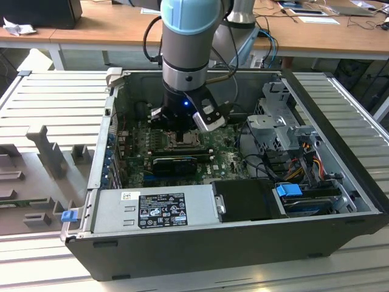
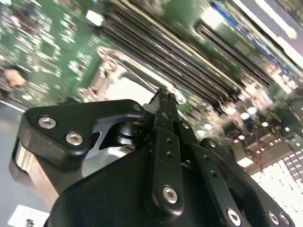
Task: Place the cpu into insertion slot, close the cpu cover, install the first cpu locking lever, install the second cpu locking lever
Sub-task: 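Install the second cpu locking lever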
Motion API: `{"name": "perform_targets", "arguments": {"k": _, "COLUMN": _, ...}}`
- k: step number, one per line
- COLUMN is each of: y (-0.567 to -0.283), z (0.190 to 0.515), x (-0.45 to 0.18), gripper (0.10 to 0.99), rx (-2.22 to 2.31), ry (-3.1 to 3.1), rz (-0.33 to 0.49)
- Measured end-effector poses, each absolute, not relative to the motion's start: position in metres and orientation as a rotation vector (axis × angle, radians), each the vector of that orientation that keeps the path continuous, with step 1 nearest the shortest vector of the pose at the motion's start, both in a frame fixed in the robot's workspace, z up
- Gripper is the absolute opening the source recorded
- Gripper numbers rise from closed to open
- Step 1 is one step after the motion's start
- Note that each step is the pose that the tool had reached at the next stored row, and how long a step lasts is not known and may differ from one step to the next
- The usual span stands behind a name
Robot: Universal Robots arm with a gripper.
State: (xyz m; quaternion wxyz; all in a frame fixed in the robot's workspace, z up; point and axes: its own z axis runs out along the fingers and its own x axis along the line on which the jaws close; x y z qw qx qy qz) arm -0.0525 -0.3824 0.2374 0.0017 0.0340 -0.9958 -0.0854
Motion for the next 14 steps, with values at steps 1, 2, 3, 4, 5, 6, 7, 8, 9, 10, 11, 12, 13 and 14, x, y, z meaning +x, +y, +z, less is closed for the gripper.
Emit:
{"name": "perform_targets", "arguments": {"k": 1, "y": -0.383, "z": 0.237, "x": -0.055, "gripper": 0.106, "rx": 0.106, "ry": -3.125, "rz": -0.272}}
{"name": "perform_targets", "arguments": {"k": 2, "y": -0.384, "z": 0.236, "x": -0.056, "gripper": 0.106, "rx": 0.107, "ry": -3.124, "rz": -0.276}}
{"name": "perform_targets", "arguments": {"k": 3, "y": -0.386, "z": 0.233, "x": -0.056, "gripper": 0.106, "rx": 0.107, "ry": -3.124, "rz": -0.282}}
{"name": "perform_targets", "arguments": {"k": 4, "y": -0.387, "z": 0.231, "x": -0.056, "gripper": 0.106, "rx": 0.107, "ry": -3.124, "rz": -0.285}}
{"name": "perform_targets", "arguments": {"k": 5, "y": -0.388, "z": 0.230, "x": -0.056, "gripper": 0.106, "rx": 0.107, "ry": -3.123, "rz": -0.290}}
{"name": "perform_targets", "arguments": {"k": 6, "y": -0.389, "z": 0.229, "x": -0.056, "gripper": 0.106, "rx": 0.107, "ry": -3.123, "rz": -0.297}}
{"name": "perform_targets", "arguments": {"k": 7, "y": -0.390, "z": 0.229, "x": -0.056, "gripper": 0.106, "rx": 0.107, "ry": -3.122, "rz": -0.307}}
{"name": "perform_targets", "arguments": {"k": 8, "y": -0.391, "z": 0.229, "x": -0.056, "gripper": 0.106, "rx": 0.107, "ry": -3.122, "rz": -0.315}}
{"name": "perform_targets", "arguments": {"k": 9, "y": -0.392, "z": 0.229, "x": -0.056, "gripper": 0.106, "rx": 0.107, "ry": -3.121, "rz": -0.321}}
{"name": "perform_targets", "arguments": {"k": 10, "y": -0.393, "z": 0.229, "x": -0.056, "gripper": 0.106, "rx": 0.107, "ry": -3.121, "rz": -0.327}}
{"name": "perform_targets", "arguments": {"k": 11, "y": -0.394, "z": 0.229, "x": -0.056, "gripper": 0.106, "rx": 0.107, "ry": -3.121, "rz": -0.327}}
{"name": "perform_targets", "arguments": {"k": 12, "y": -0.394, "z": 0.229, "x": -0.056, "gripper": 0.106, "rx": 0.107, "ry": -3.121, "rz": -0.327}}
{"name": "perform_targets", "arguments": {"k": 13, "y": -0.394, "z": 0.229, "x": -0.056, "gripper": 0.106, "rx": 0.107, "ry": -3.121, "rz": -0.328}}
{"name": "perform_targets", "arguments": {"k": 14, "y": -0.394, "z": 0.229, "x": -0.056, "gripper": 0.106, "rx": 0.107, "ry": -3.121, "rz": -0.327}}
